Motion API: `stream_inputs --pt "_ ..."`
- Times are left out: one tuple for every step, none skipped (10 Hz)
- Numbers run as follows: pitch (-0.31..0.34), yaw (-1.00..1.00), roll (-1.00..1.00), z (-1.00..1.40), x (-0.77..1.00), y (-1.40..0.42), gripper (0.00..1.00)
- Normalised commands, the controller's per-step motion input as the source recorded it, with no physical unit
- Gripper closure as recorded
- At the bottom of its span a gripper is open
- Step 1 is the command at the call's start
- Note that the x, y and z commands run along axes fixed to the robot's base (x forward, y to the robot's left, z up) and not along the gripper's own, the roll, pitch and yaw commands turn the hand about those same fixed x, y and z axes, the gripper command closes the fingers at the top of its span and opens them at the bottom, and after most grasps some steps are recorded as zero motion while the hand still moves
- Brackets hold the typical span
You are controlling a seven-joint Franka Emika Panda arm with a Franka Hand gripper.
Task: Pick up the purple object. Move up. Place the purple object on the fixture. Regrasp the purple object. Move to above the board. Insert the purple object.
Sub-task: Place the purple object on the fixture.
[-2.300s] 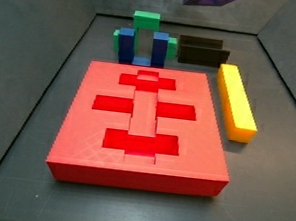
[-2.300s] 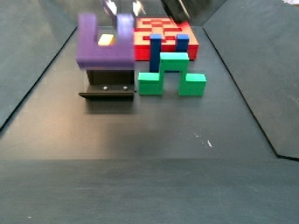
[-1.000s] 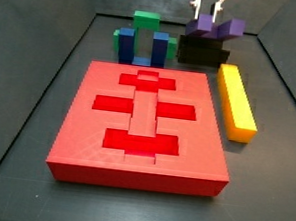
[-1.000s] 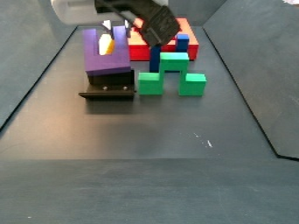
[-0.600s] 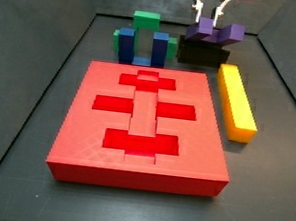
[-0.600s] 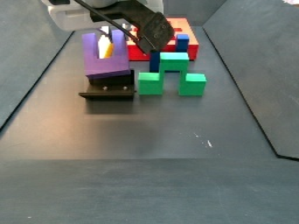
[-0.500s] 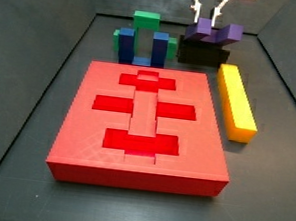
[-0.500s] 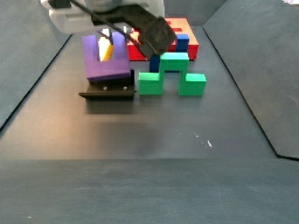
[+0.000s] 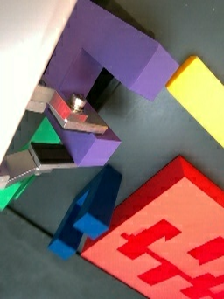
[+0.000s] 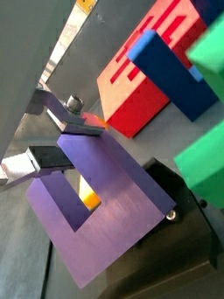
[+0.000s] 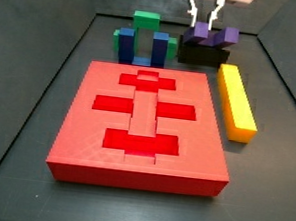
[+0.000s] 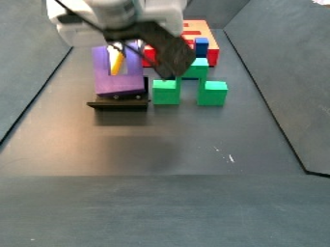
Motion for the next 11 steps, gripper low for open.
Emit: stream_inputs --pt "-0.217 -0.01 -0.55 -0.21 0.03 0.16 1.0" --pt "-0.206 0.0 -0.65 -0.15 0.02 0.21 1.0" --pt "-0.16 0.0 -0.46 -0.1 0.0 0.16 1.0" --pt "-0.023 0.0 -0.13 -0.06 0.0 0.07 1.0" --pt "0.0 0.0 0.0 -0.03 0.0 0.0 1.0" --pt "0.031 0.0 0.16 -0.06 0.0 0.0 1.0" --pt "0.009 0.0 0.09 -0.03 0.01 0.0 1.0" --pt "0.0 0.0 0.0 0.0 0.0 0.0 0.0" --pt "0.0 0.0 -0.01 0.0 0.0 0.0 0.0" --pt "0.0 -0.04 0.03 0.36 -0.04 0.0 0.0" --pt "0.1 -0.2 0.4 0.99 0.0 0.0 0.0"
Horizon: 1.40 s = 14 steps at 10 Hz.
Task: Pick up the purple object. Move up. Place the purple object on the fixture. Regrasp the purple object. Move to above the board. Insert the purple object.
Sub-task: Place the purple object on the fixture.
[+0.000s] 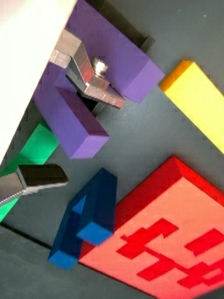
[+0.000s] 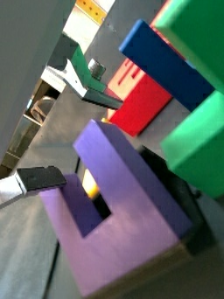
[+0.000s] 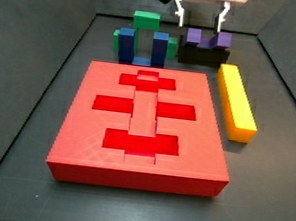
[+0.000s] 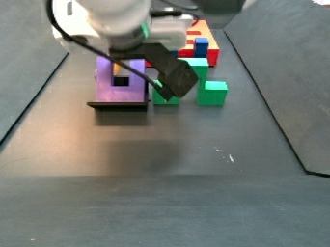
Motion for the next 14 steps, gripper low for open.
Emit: stream_inputs --pt "0.026 -0.25 0.5 1.0 0.0 0.0 0.0" --pt "0.003 -0.12 0.45 1.0 0.0 0.0 0.0" --pt "0.034 -0.01 0.51 1.0 0.0 0.0 0.0" --pt "0.054 0.0 0.5 0.63 0.0 -0.05 0.0" --pt "0.0 0.03 0.21 0.0 0.0 -0.01 0.0" --pt "0.0 0.0 0.08 0.0 0.0 0.0 0.0" --pt "0.0 0.0 0.0 -0.01 0.01 -0.02 0.0" --pt "-0.071 0.0 -0.19 -0.83 0.21 -0.13 0.0" --pt "0.0 0.01 -0.02 -1.0 0.39 -0.03 0.0" --pt "0.0 0.02 -0.02 -1.0 0.34 -0.04 0.0" --pt "-0.097 0.01 -0.02 -0.98 0.14 0.0 0.0" --pt "-0.18 0.0 -0.01 -0.36 0.0 0.0 0.0" --pt "-0.054 0.0 -0.05 0.0 0.0 0.0 0.0" --pt "-0.02 0.2 0.19 0.0 -0.02 -0.38 0.0"
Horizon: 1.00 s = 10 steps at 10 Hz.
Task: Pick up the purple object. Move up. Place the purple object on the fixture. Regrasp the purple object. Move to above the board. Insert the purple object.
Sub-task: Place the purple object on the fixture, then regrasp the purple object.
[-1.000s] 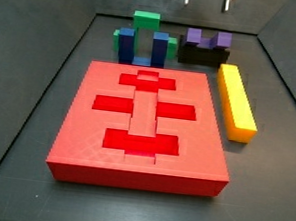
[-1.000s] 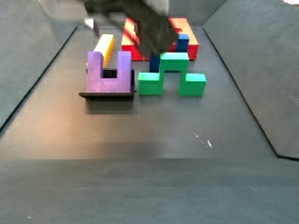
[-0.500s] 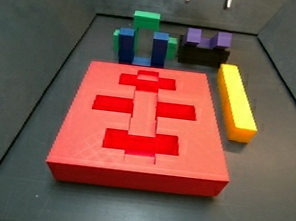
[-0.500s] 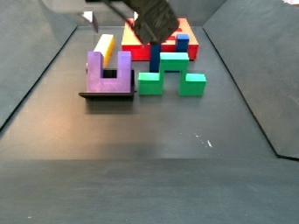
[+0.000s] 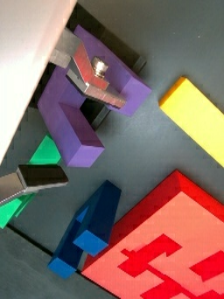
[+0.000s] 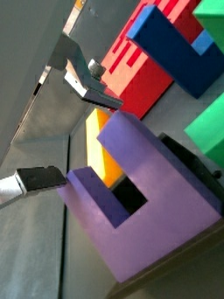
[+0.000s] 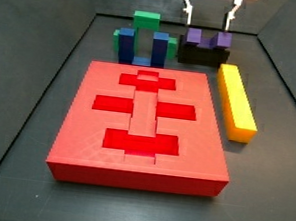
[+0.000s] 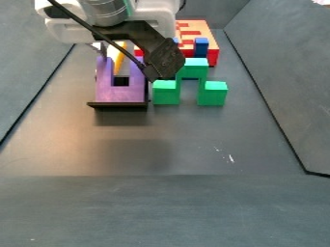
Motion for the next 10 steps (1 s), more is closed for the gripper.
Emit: stream_inputs --pt "0.0 0.0 0.0 0.0 0.0 0.0 0.0" --pt "0.0 0.02 0.0 0.0 0.0 -0.03 0.0" --pt "0.189 0.13 0.87 0.29 0.0 -0.08 0.0" --pt "0.343 0.11 1.0 0.15 -0.01 -0.09 0.0" --pt "0.294 0.13 1.0 0.1 0.0 -0.07 0.0" --pt "0.257 0.13 1.0 0.08 0.0 -0.06 0.0" --pt "0.186 0.13 1.0 0.06 0.0 -0.05 0.0" --pt "0.094 0.11 1.0 0.03 0.05 -0.03 0.0" --pt "0.051 0.09 1.0 0.02 0.05 -0.04 0.0" --pt "0.0 0.06 1.0 0.01 0.05 -0.06 0.0"
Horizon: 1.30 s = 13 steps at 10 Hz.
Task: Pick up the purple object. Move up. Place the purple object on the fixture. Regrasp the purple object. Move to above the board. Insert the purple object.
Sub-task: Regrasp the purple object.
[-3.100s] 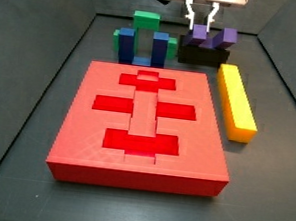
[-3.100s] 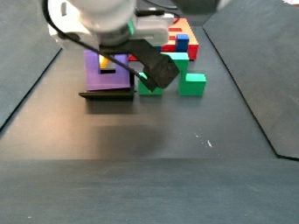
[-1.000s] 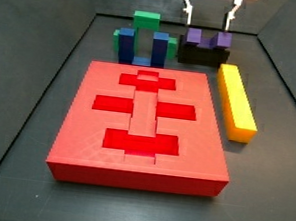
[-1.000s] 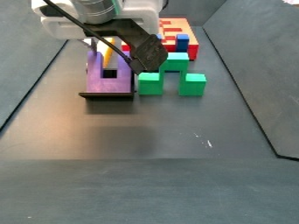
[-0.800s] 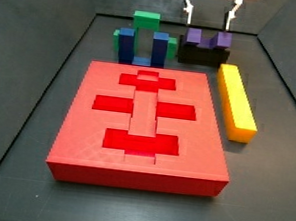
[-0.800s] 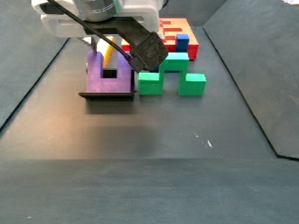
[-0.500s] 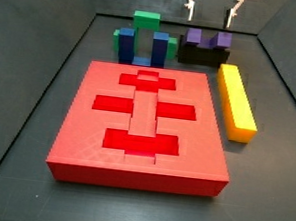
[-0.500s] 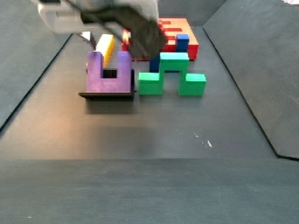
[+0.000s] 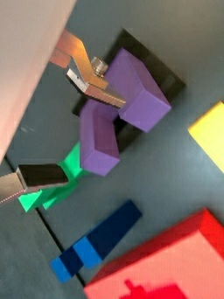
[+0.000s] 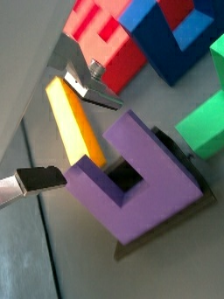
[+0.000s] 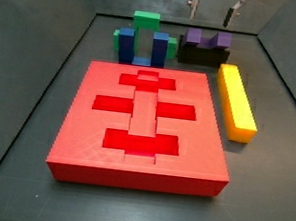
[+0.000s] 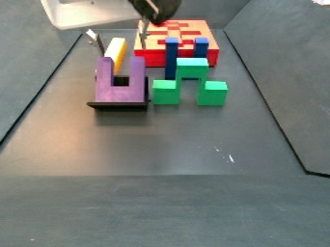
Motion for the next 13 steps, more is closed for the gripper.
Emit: stream_inputs --pt "-0.094 0.03 1.0 0.02 0.0 -0.26 0.0" --pt "-0.503 0.14 0.0 -0.12 -0.28 0.0 0.0" --pt "0.0 0.04 0.0 -0.09 -0.01 -0.06 0.0" --pt "0.049 0.0 1.0 0.23 -0.31 -0.27 0.0" --pt "0.083 -0.12 1.0 0.13 -0.46 -0.23 0.0" --pt "0.083 -0.13 1.0 0.13 -0.48 -0.22 0.0" --pt "0.017 -0.13 1.0 0.1 -0.42 -0.22 0.0" --pt "0.0 -0.12 1.0 0.07 -0.36 -0.22 0.0" --pt "0.0 -0.12 1.0 0.04 -0.3 -0.23 0.0" --pt "0.0 -0.12 1.0 0.03 -0.26 -0.24 0.0" --pt "-0.014 -0.13 1.0 0.02 -0.24 -0.25 0.0" --pt "-0.029 -0.14 1.0 0.01 -0.2 -0.25 0.0" --pt "-0.034 -0.2 1.0 0.02 -0.14 -0.21 0.0"
